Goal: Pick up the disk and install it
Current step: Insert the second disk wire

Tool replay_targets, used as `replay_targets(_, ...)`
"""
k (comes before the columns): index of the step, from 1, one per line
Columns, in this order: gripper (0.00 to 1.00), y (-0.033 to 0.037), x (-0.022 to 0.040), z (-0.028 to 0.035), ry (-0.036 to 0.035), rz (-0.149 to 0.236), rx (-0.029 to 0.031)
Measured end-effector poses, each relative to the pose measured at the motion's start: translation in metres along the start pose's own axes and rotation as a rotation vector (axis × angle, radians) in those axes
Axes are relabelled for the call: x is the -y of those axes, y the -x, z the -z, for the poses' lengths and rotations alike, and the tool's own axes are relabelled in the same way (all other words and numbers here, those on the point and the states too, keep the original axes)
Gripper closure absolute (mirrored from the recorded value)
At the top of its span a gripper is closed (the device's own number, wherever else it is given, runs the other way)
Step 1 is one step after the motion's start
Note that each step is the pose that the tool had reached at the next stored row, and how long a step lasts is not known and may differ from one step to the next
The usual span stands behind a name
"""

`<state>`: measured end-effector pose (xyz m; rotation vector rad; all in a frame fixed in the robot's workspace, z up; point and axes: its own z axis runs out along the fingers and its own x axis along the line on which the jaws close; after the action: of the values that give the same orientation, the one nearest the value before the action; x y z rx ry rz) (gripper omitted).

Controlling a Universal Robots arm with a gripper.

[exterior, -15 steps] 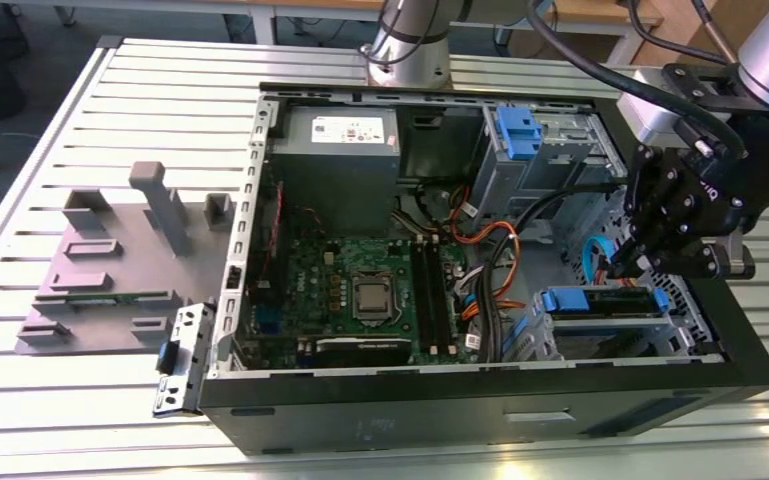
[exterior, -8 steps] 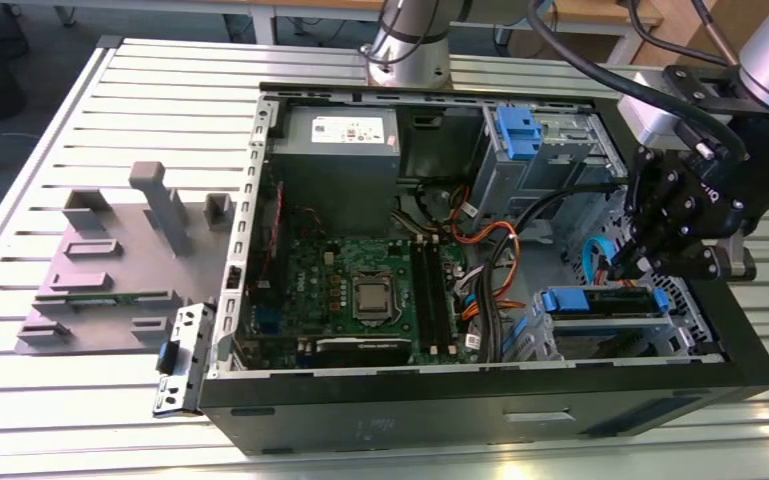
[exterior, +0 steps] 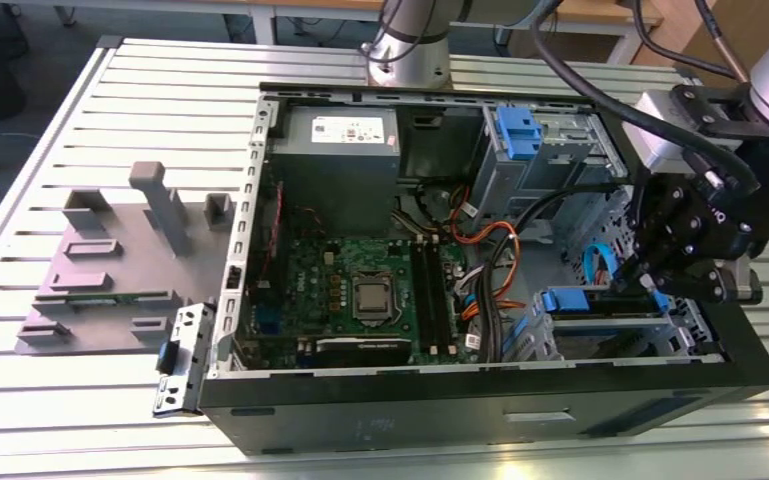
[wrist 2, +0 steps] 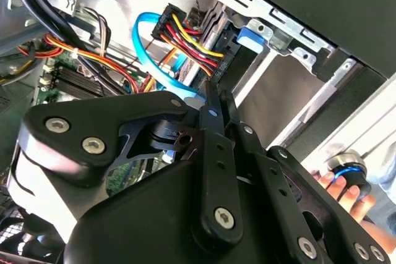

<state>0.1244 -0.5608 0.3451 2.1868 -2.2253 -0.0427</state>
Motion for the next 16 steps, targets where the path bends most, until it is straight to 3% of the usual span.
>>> replay_targets(3,0.84,-0.0003,0.0001,-0.002,0.0002,0.001,0.0118)
replay_targets(11,0.84,-0.0003,0.0021,-0.0055,0.0007,0.041,0.0109)
replay_targets(16,0.84,-0.0003,0.0024,-0.008,0.0007,0.044,0.0121)
